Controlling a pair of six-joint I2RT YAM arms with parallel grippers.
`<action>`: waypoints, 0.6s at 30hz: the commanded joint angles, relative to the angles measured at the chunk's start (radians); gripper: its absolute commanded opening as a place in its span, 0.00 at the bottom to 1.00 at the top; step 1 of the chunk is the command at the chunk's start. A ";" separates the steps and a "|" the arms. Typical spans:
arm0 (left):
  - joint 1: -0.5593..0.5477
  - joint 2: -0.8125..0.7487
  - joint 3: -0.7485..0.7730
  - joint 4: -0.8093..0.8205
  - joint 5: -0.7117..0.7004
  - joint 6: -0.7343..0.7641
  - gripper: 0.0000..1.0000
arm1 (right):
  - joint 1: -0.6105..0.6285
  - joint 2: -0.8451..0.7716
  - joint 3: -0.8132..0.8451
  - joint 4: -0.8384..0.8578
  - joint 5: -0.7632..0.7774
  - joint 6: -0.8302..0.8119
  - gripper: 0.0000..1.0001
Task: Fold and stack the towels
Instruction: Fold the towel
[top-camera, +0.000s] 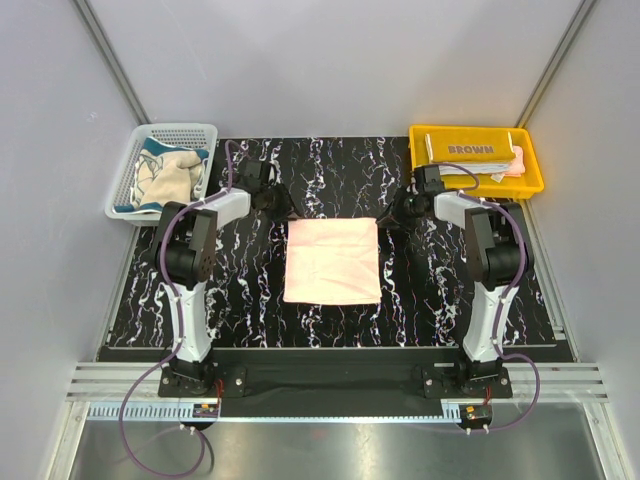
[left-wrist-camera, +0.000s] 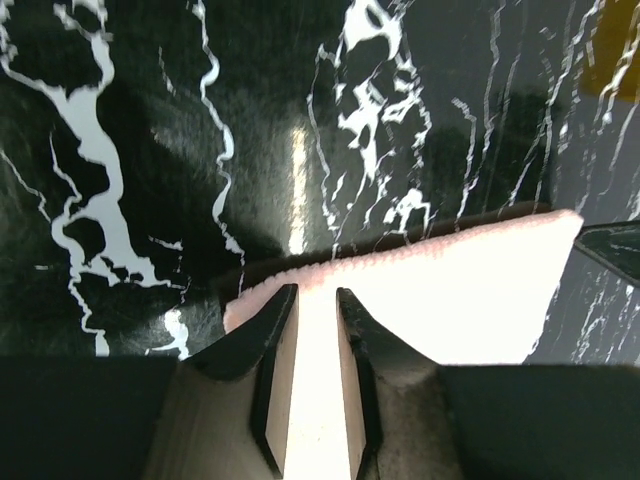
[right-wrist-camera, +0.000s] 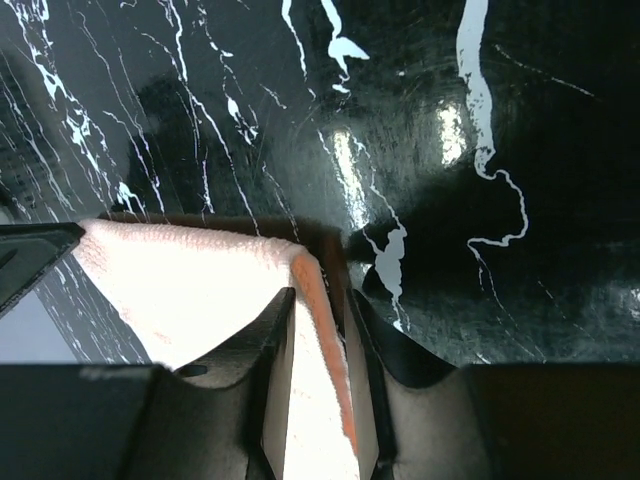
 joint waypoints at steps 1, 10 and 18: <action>0.006 -0.028 0.057 0.012 0.017 0.019 0.27 | 0.005 -0.081 0.015 -0.017 0.004 0.001 0.34; 0.006 -0.130 0.065 -0.141 -0.150 0.039 0.35 | 0.014 -0.078 0.055 -0.071 0.098 -0.079 0.34; 0.003 -0.124 -0.001 -0.126 -0.125 0.064 0.44 | 0.062 -0.031 0.107 -0.106 0.172 -0.131 0.35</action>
